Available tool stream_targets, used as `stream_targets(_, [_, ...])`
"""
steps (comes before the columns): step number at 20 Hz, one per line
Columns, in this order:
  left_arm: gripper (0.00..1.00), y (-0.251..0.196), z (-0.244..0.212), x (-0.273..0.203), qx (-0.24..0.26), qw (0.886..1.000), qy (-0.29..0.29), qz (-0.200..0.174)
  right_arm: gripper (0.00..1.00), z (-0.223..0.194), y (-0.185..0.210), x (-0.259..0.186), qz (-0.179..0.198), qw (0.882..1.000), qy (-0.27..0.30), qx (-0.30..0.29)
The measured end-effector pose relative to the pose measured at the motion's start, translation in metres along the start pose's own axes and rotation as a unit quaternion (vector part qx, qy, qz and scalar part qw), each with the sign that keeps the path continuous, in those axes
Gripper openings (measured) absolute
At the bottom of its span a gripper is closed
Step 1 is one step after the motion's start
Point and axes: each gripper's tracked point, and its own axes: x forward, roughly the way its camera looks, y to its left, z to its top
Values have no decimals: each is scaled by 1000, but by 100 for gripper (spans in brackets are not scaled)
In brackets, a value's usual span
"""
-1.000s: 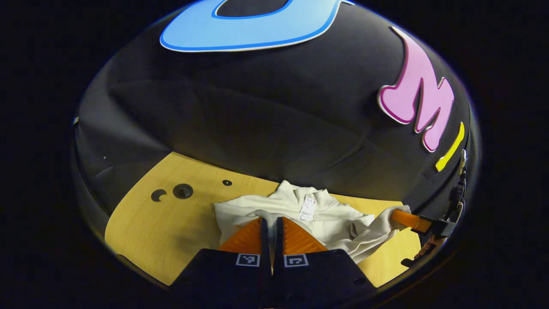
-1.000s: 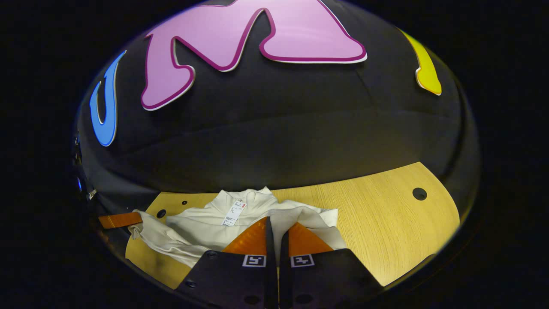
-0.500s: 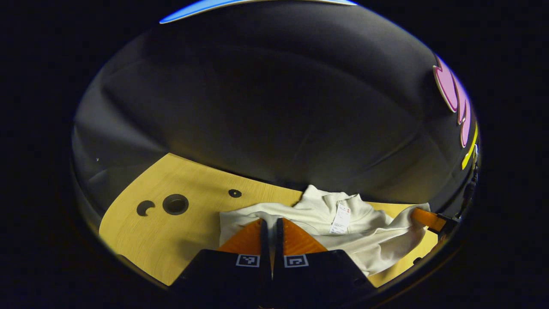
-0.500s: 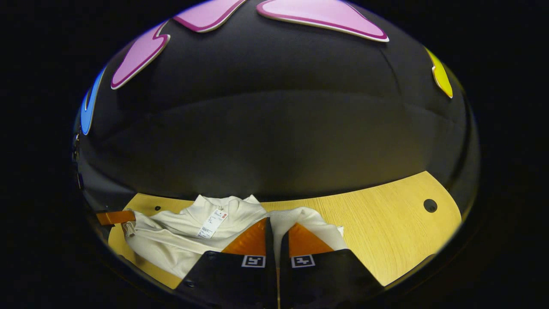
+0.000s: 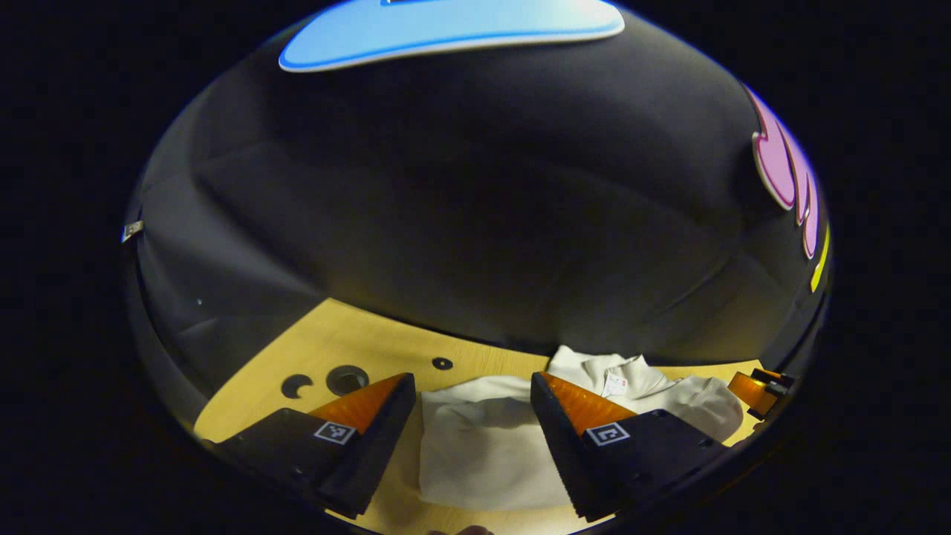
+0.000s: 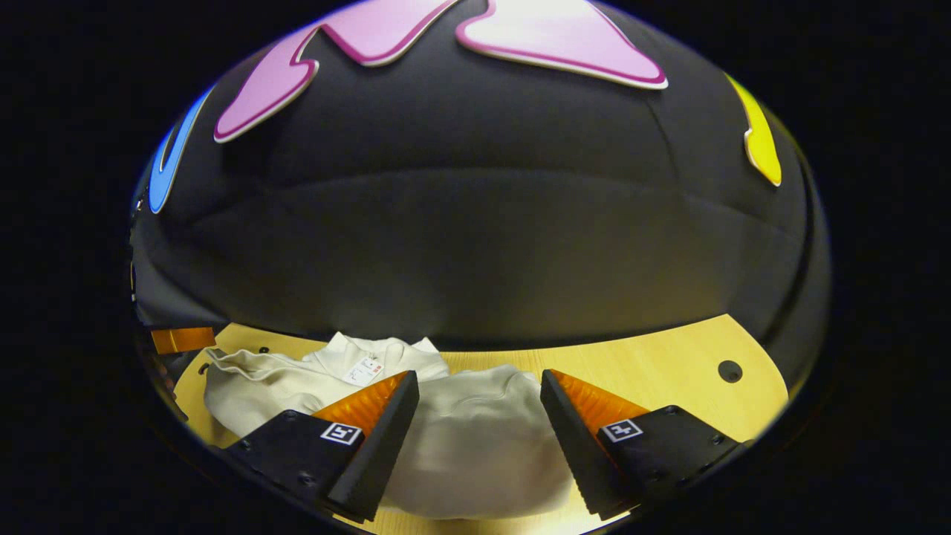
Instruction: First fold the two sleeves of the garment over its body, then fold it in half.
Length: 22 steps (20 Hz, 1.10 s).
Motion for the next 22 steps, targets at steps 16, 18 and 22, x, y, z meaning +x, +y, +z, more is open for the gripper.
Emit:
stream_targets(16, [92, -2, 72, -282, -26, 995, -82, -55, 100, 108, -52, -261, -48, 995, -87, 7])
stream_targets(18, [96, 9, 76, -318, -13, 994, -95, -56, 100, 118, -50, -305, -54, 993, -104, 12])
stream_targets(22, [96, 21, 73, -391, 7, 992, -120, -50, 99, 112, -31, -377, -54, 990, -127, 3])
